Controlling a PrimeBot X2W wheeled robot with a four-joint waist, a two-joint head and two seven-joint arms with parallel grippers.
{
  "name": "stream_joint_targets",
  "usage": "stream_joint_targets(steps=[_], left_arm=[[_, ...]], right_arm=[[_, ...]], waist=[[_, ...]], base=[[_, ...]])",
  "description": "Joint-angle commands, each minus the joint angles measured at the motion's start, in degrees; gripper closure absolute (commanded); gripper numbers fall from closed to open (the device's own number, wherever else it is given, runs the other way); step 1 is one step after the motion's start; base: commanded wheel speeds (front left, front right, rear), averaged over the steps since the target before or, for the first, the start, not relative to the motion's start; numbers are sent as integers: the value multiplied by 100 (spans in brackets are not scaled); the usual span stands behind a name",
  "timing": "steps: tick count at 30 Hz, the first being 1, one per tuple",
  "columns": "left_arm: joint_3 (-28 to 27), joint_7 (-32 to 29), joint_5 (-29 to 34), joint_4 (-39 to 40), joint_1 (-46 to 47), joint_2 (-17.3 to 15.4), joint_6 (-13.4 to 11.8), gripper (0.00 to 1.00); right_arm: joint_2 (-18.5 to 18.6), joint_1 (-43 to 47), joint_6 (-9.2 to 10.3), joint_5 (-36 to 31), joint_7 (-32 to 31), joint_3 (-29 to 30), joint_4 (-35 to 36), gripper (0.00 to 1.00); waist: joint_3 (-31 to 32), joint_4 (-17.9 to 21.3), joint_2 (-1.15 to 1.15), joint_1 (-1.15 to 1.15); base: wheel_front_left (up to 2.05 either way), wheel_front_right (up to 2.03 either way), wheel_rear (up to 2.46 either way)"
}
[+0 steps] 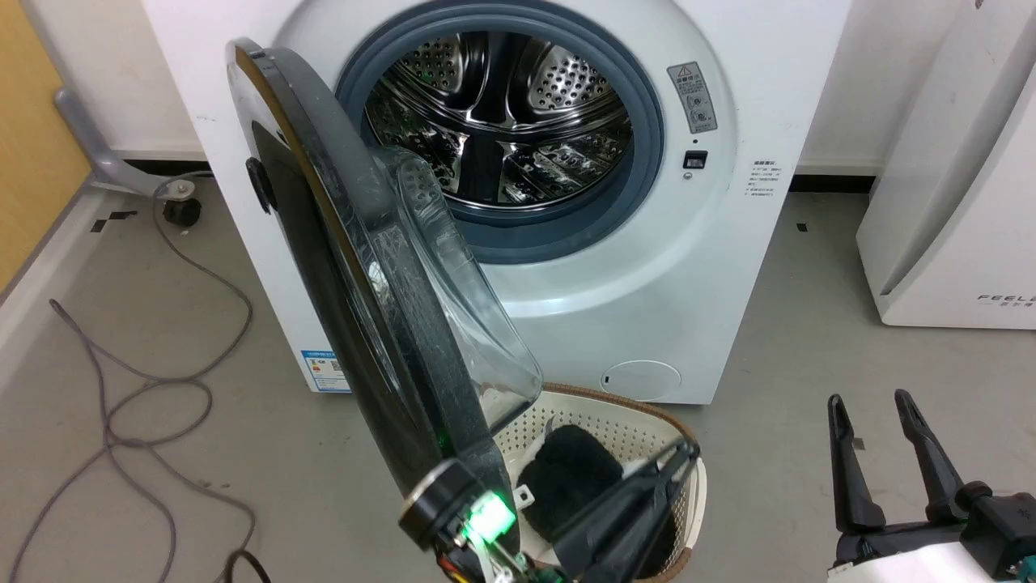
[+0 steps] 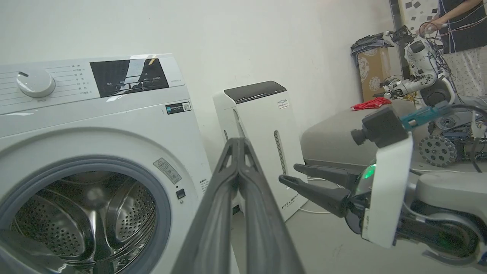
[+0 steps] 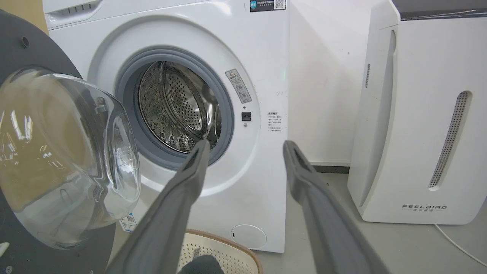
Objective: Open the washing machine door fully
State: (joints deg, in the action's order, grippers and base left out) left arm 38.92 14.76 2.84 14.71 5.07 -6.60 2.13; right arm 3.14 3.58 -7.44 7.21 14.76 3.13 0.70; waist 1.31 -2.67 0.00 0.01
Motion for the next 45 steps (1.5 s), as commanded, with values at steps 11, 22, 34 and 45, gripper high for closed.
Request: stream_joint_targets(steps=[11,22,34,45], left_arm=[[-316,24,-380,-894,-415,-57,-457,100],[-621,24,-623,-1644,-435,0,-569,100],[-824,24,-675,-1789,-515,-16,-630,100],[-945,24,-670,-1700,-652,-83,-683,100]], right_arm=[[-26,45,-5,27,24,-14,-51,0],[-26,34,-5,45,24,-20,-109,0],[-26,33,-5,103,24,-66,-156,0],[-26,78,-5,151,24,-95,-165,0]], waist=[[-34,-68,0,-1],[-63,-191,0,-1],[-87,-483,0,-1],[-159,-1191,0,-1]], base=[[0,0,0],[0,0,0],[0,0,0],[0,0,0]])
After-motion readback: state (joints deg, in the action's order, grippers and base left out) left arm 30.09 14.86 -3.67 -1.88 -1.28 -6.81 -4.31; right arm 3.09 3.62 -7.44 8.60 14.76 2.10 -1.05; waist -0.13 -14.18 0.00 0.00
